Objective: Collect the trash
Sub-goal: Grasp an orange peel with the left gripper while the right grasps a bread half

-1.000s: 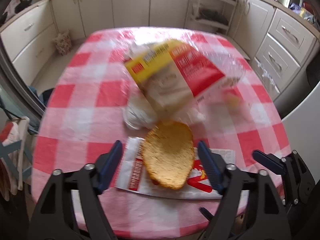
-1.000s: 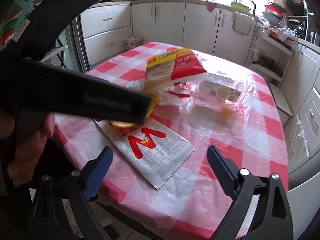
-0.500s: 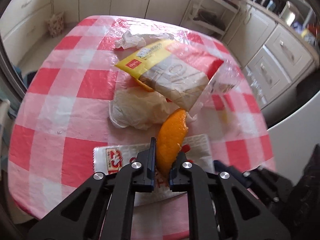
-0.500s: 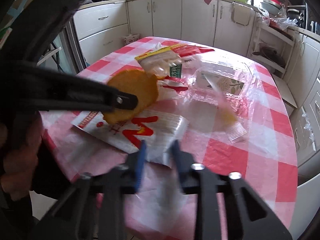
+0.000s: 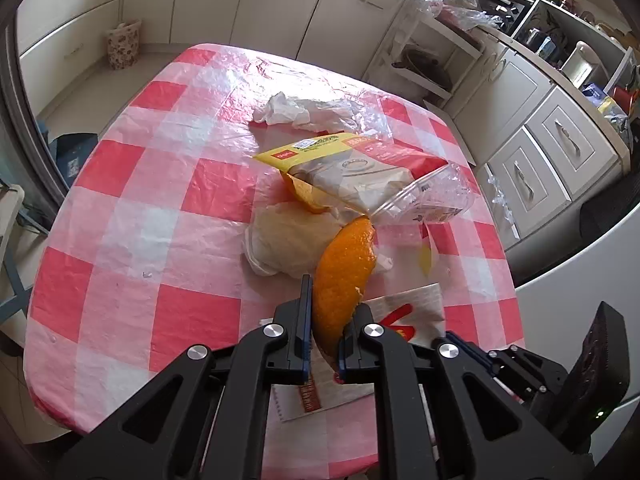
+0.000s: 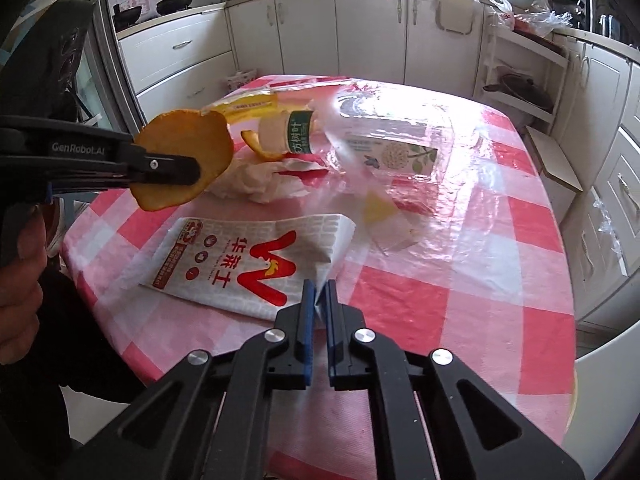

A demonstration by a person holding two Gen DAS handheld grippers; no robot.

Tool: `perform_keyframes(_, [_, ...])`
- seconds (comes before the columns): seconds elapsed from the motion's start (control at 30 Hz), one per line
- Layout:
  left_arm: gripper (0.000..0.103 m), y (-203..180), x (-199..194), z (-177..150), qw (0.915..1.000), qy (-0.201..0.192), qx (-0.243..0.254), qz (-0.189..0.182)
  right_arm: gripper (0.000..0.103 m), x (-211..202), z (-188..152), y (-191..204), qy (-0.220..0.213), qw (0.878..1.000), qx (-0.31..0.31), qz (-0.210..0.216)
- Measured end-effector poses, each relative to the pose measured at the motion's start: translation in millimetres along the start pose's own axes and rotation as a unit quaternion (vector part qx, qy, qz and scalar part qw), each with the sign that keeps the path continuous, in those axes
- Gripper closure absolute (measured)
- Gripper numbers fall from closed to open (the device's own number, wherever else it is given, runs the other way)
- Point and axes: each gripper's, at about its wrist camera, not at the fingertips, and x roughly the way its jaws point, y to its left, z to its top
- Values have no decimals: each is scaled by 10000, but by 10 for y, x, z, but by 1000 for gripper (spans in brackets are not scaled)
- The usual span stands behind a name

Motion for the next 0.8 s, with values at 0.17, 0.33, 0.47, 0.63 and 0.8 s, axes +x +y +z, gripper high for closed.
perform_keyframes(0.17, [95,-144,90,-51,9989,302,308,-206,98,-158,-7,-98,-119,9999,97,-60])
perform_keyframes(0.33, [95,-342,162,-130,9951,578,663,-454,98,-325,-46,-239,-229,9993,211,-192])
perform_keyframes(0.47, [95,-484,193,-170,9915,707,825,-711,98,-472,-59,-337,-355,9984,314,-301])
perform_keyframes(0.63, [95,-668,248,-275,9815,1028,881,-1354,98,-633,-85,-469,-492,9969,381,-490])
perform_keyframes(0.8, [95,-542,128,-175,9598,805,-163,-2683,98,-811,-156,-625,-645,9943,525,-673])
